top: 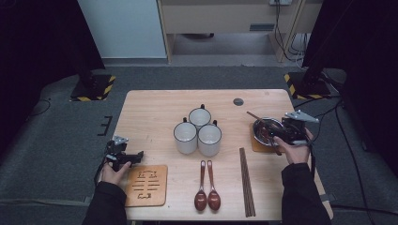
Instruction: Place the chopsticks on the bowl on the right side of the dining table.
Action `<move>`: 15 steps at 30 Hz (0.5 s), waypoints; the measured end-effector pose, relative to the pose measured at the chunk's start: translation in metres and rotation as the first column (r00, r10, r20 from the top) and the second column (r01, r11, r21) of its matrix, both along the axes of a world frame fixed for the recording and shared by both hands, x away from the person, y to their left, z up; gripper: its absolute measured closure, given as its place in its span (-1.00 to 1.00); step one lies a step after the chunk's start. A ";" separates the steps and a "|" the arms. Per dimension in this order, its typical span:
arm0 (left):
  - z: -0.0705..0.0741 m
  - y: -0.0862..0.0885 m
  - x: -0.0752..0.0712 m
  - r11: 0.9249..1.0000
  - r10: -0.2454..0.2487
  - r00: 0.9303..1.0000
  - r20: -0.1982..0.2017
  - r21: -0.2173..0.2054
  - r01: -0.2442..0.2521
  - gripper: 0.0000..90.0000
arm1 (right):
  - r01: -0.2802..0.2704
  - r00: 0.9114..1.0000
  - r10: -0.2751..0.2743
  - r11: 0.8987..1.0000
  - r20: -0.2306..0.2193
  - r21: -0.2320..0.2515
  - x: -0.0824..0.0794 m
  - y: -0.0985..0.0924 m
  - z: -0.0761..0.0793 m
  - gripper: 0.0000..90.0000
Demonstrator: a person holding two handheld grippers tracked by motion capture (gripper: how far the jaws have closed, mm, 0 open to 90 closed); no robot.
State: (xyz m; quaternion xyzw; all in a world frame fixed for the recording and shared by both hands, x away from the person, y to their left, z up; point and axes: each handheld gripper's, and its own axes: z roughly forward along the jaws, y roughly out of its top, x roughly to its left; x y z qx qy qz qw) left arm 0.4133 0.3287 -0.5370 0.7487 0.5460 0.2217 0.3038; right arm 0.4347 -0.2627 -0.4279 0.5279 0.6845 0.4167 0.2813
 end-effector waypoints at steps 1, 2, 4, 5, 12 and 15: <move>0.000 0.000 0.000 1.000 0.000 1.000 0.000 0.000 0.000 -1.00 | -0.004 1.000 0.004 1.000 0.002 0.005 0.001 0.003 0.001 -0.48; 0.000 0.000 0.000 1.000 0.000 1.000 0.000 0.000 0.000 -1.00 | -0.007 1.000 0.007 1.000 0.010 0.009 0.001 0.005 0.001 -0.50; 0.000 0.000 0.000 1.000 0.000 1.000 0.000 0.000 0.000 -1.00 | -0.012 1.000 0.012 1.000 0.004 0.017 0.003 0.010 0.002 -0.53; 0.000 0.000 0.000 1.000 0.000 1.000 0.000 0.000 0.000 -1.00 | -0.019 1.000 0.019 1.000 0.000 0.018 0.005 0.014 0.002 -0.56; 0.000 0.000 0.000 1.000 0.000 1.000 0.000 0.000 0.000 -1.00 | -0.020 1.000 0.021 0.999 -0.010 0.040 0.014 0.026 0.006 -0.63; 0.000 0.000 0.000 1.000 0.000 1.000 0.000 0.000 0.000 -1.00 | -0.024 1.000 0.025 0.999 -0.017 0.040 0.019 0.032 0.008 -0.64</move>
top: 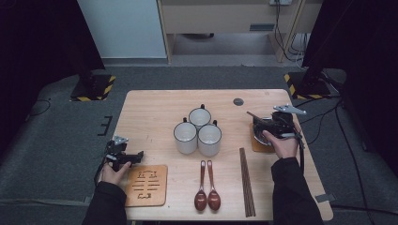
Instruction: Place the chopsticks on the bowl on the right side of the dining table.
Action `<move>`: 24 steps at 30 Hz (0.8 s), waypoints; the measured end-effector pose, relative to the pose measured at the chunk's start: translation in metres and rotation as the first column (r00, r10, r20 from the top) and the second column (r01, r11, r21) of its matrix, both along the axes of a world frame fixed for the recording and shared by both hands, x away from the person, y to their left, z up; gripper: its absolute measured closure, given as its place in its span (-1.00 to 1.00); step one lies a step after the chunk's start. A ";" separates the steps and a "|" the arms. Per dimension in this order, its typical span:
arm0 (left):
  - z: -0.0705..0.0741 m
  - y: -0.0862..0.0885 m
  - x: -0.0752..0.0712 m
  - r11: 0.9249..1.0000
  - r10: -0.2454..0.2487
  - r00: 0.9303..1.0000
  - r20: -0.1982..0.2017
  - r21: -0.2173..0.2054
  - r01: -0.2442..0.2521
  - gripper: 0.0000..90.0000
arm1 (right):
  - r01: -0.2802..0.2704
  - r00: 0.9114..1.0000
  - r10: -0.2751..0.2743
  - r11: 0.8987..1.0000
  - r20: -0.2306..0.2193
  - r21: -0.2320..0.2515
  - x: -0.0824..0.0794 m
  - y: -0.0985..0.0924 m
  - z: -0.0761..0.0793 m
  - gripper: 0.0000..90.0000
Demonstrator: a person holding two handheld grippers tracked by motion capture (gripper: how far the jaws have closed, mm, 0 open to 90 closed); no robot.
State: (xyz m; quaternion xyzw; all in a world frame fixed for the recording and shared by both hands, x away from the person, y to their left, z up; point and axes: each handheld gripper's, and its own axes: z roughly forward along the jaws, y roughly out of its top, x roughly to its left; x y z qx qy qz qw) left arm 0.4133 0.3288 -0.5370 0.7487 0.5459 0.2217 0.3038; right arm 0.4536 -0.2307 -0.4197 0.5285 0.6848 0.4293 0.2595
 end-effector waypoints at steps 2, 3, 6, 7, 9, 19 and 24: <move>0.000 0.000 0.000 1.000 0.000 1.000 0.000 0.000 0.000 -1.00 | 0.017 1.000 -0.017 1.000 -0.001 -0.009 0.003 0.004 0.001 -0.66; 0.000 0.000 0.000 1.000 0.000 1.000 0.000 0.000 0.000 -1.00 | 0.030 1.000 -0.030 0.999 0.003 -0.019 0.005 0.007 0.001 -0.67; 0.000 0.000 0.000 1.000 0.000 1.000 0.000 0.000 0.000 -1.00 | 0.025 1.000 -0.025 0.999 0.000 -0.027 0.009 0.011 0.000 -0.67; 0.000 0.000 0.000 1.000 0.000 1.000 0.000 0.000 0.000 -1.00 | 0.026 1.000 -0.026 0.999 -0.001 -0.030 0.011 0.013 0.000 -0.66; 0.000 0.000 0.000 1.000 0.000 1.000 0.000 0.000 0.000 -1.00 | 0.029 1.000 -0.029 0.999 -0.005 -0.037 0.015 0.015 0.000 -0.66; 0.000 0.000 0.000 1.000 0.000 1.000 0.000 0.000 0.000 -1.00 | 0.041 0.999 -0.041 0.999 -0.026 -0.022 0.032 0.025 -0.001 -0.66; 0.000 0.000 0.000 1.000 0.000 1.000 0.000 0.000 0.000 -1.00 | 0.049 0.998 -0.049 0.999 -0.026 -0.017 0.039 0.029 -0.003 -0.64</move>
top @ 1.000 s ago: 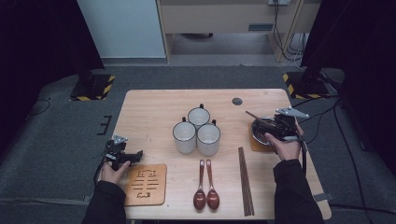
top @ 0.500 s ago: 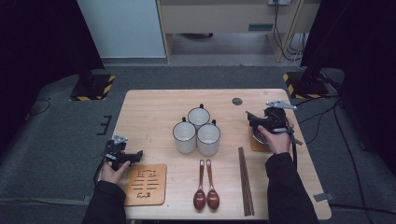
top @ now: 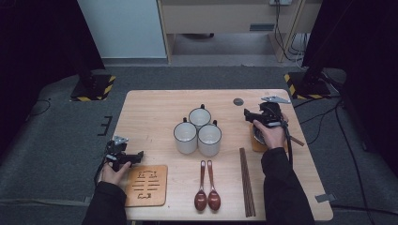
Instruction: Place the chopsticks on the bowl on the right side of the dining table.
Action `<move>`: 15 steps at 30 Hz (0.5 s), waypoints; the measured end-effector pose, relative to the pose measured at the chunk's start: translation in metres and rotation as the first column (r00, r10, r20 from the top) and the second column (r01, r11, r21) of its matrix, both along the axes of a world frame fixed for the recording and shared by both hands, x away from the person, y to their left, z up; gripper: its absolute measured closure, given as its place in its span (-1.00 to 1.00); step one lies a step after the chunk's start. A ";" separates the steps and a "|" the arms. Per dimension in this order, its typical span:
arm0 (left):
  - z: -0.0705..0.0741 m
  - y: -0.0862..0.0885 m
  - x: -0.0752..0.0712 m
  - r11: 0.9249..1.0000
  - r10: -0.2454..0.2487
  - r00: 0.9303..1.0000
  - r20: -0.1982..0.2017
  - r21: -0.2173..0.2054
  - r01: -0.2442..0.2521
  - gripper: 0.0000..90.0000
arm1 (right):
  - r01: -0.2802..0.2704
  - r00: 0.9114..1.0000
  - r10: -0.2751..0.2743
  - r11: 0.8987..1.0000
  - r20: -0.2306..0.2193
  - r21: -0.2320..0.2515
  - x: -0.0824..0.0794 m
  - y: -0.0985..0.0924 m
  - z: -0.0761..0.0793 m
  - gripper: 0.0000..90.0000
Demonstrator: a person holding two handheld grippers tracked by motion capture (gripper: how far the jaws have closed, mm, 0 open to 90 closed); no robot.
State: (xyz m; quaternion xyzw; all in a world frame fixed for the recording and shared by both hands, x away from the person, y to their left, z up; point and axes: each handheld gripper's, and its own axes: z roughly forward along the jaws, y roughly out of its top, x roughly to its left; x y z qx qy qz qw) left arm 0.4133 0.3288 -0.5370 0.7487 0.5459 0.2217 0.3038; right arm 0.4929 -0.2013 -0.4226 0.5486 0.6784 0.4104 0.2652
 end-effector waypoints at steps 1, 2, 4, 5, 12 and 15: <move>0.000 0.000 0.000 1.000 0.000 1.000 0.000 0.000 0.000 -1.00 | -0.001 1.000 0.001 1.000 0.006 0.005 0.001 0.000 -0.001 -0.64; 0.000 0.000 0.000 1.000 0.000 1.000 0.000 0.000 0.000 -1.00 | 0.000 1.000 0.000 1.000 0.003 0.011 0.002 0.001 -0.002 -0.64; 0.000 0.000 0.000 1.000 0.000 1.000 0.000 0.000 0.000 -1.00 | -0.001 1.000 0.001 1.000 -0.007 0.004 0.005 0.002 -0.006 -0.64; 0.000 0.000 0.000 1.000 0.000 1.000 0.000 0.000 0.000 -1.00 | 0.001 1.000 -0.001 1.000 -0.011 -0.002 0.006 0.003 -0.008 -0.64; 0.000 0.000 0.000 1.000 0.000 1.000 0.000 0.000 0.000 -1.00 | 0.014 0.999 -0.014 1.000 -0.029 0.011 0.015 0.005 -0.018 -0.62; 0.000 0.000 0.000 1.000 0.000 1.000 0.000 0.000 0.000 -1.00 | 0.023 0.999 -0.022 1.000 -0.024 0.016 0.019 0.005 -0.021 -0.62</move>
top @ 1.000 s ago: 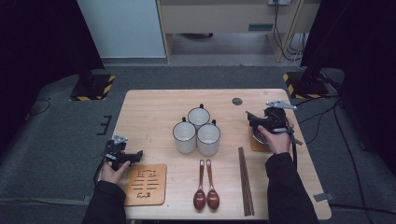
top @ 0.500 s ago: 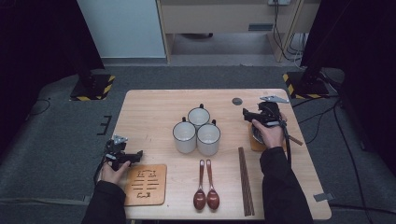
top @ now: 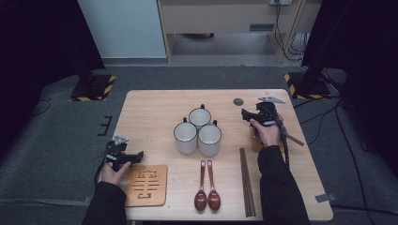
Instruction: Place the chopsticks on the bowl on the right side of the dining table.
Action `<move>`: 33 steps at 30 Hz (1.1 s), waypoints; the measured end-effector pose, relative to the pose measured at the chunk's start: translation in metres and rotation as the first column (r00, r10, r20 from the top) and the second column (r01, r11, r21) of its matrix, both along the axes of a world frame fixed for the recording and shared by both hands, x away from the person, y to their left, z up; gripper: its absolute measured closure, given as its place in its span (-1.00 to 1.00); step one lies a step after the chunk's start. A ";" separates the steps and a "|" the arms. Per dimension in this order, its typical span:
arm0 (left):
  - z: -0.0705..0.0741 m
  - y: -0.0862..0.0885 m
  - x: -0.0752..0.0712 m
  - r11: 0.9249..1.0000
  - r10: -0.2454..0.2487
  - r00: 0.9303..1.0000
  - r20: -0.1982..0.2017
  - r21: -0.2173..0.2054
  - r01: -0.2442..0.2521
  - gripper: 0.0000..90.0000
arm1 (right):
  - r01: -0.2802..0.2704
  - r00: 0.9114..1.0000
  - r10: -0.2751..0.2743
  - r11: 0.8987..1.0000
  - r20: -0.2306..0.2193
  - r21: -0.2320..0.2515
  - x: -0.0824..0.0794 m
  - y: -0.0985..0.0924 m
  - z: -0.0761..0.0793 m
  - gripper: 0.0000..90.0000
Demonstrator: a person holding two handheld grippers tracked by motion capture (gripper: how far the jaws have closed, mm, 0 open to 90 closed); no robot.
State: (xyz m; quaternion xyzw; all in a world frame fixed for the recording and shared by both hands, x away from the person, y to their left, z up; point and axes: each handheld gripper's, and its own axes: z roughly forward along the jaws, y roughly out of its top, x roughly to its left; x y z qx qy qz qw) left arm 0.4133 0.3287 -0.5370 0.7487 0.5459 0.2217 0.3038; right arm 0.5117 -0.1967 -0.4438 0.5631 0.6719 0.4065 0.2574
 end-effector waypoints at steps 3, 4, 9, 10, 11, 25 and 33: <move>0.000 0.000 0.000 1.000 0.000 1.000 0.000 0.000 0.000 -1.00 | 0.003 1.000 -0.003 1.000 -0.010 0.005 0.003 -0.001 -0.003 -0.61; 0.000 0.000 0.000 1.000 0.000 1.000 0.000 0.000 0.000 -1.00 | 0.005 1.000 -0.005 1.000 -0.015 0.001 0.004 -0.001 -0.005 -0.61; 0.000 0.000 0.000 1.000 0.000 1.000 0.000 0.000 0.000 -1.00 | 0.022 0.999 -0.022 1.000 -0.032 -0.010 0.009 -0.004 -0.012 -0.61; 0.000 0.000 0.000 1.000 0.000 1.000 0.000 0.000 0.000 -1.00 | 0.026 0.999 -0.027 1.000 -0.036 -0.010 0.011 -0.004 -0.013 -0.61; 0.000 0.000 0.000 1.000 0.000 1.000 0.000 0.000 0.000 -1.00 | 0.027 0.999 -0.027 1.000 -0.041 -0.013 0.012 -0.004 -0.015 -0.61; 0.000 0.000 0.000 1.000 0.000 1.000 0.000 0.000 0.000 -1.00 | 0.053 0.991 -0.058 0.998 -0.119 -0.045 0.022 -0.007 -0.032 -0.65; 0.000 0.000 0.000 1.000 0.000 1.000 0.000 0.000 0.000 -1.00 | 0.045 0.985 -0.055 0.997 -0.164 -0.067 0.024 -0.007 -0.038 -0.68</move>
